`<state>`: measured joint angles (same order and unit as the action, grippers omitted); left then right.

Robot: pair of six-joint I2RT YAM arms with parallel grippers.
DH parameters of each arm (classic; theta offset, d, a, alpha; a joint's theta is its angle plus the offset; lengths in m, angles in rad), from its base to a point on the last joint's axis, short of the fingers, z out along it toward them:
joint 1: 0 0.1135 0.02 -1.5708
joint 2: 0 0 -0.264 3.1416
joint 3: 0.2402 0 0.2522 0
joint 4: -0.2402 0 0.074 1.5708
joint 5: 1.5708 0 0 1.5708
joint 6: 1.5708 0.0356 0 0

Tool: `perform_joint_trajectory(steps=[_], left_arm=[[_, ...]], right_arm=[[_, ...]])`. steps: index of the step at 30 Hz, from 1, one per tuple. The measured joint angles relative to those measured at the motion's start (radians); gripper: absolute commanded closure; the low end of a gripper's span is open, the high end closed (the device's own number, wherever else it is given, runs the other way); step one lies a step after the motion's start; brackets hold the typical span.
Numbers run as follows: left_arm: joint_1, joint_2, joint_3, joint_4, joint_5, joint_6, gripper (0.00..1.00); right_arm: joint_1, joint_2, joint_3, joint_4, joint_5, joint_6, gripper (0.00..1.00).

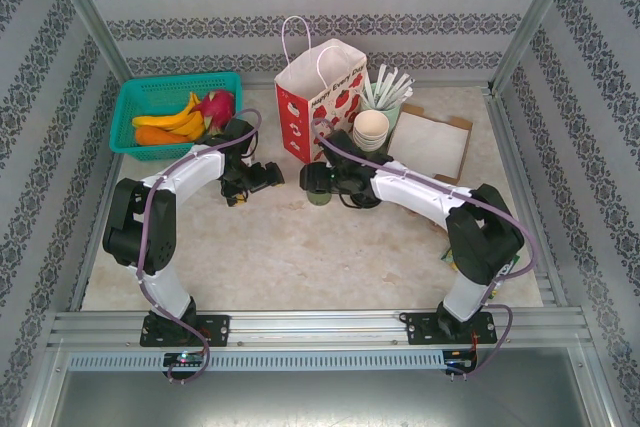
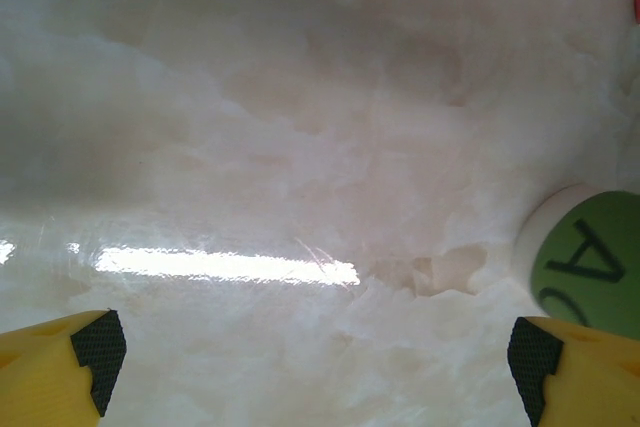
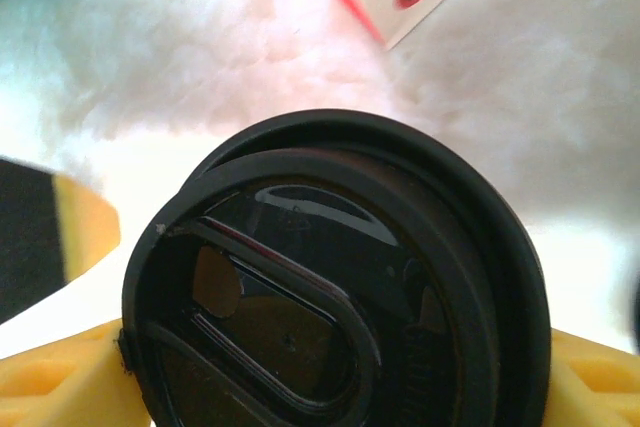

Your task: Pack the takeout coffee

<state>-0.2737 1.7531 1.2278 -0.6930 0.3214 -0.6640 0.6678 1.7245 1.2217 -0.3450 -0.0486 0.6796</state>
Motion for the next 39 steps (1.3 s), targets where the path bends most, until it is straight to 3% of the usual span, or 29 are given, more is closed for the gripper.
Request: perform_joint_trajectory(steps=[11,24,39], left_arm=[[0.0,-0.002,-0.003,0.016,0.015,-0.004,0.0],[-0.001,-0.002,-0.01,0.029,0.028,-0.007,0.0],[-0.002,-0.002,-0.01,0.029,0.045,-0.006,0.0]], right_arm=[[-0.084,-0.019,-0.051,0.091,0.108,-0.004,0.28],[-0.151,-0.232,-0.241,0.02,0.145,0.016,0.29],[-0.368,-0.176,-0.203,0.051,0.132,0.023,0.29]])
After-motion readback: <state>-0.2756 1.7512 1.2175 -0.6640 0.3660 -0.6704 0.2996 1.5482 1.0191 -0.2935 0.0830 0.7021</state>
